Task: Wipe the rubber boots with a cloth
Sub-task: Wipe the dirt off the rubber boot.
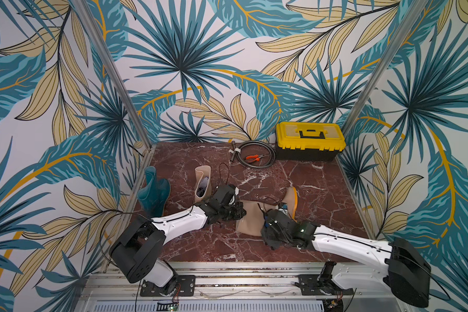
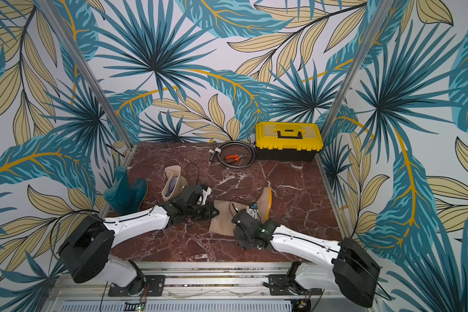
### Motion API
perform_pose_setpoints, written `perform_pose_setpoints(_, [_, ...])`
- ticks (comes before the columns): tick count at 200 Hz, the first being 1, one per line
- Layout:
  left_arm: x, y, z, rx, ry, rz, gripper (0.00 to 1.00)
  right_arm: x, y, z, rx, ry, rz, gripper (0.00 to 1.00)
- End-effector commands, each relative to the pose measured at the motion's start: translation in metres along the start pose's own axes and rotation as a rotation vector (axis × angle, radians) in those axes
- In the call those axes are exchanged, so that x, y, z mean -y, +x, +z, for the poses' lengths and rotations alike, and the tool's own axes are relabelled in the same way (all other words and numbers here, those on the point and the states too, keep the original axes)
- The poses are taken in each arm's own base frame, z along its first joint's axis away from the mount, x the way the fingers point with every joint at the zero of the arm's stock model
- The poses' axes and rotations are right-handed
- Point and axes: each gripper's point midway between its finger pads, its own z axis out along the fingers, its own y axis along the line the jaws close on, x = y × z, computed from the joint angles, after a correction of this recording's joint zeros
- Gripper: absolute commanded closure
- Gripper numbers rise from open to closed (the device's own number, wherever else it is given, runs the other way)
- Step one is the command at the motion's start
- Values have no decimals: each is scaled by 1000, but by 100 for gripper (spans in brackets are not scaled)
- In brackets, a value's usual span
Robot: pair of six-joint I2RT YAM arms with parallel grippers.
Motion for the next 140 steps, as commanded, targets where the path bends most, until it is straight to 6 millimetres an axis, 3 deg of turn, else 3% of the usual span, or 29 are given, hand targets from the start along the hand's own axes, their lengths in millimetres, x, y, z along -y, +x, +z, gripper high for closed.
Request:
perform_pose_setpoints(1, [10,-12,-9,48,30,6,100,66,3,-2,46,157,144,100])
perform_pose_setpoints(19, [9,-11,-8,46,30,2,100,59,-9,-9,102,103,144,100])
perform_pose_setpoints(54, [10,-8,1,4,40,-1,100,-21,-21,1,90,-176,16,100])
perform_pose_setpoints(84, [13,-11,-1,14,45,2,100,-114,1,-15,69,-364,-226,100])
perform_pose_setpoints(102, [20,-13,-1,11,62,9,100,-151,24,-14,3,-460,-298,100])
perform_pose_setpoints(114, [26,-14,0,-8,85,10,100,-155,34,-8,-34,-449,-316,100])
perform_pose_setpoints(123, [27,-13,2,-18,91,4,100,-145,36,-4,-42,-410,-307,100])
perform_pose_setpoints(140, [25,-11,3,-24,87,1,100,-98,22,0,6,-205,-266,100])
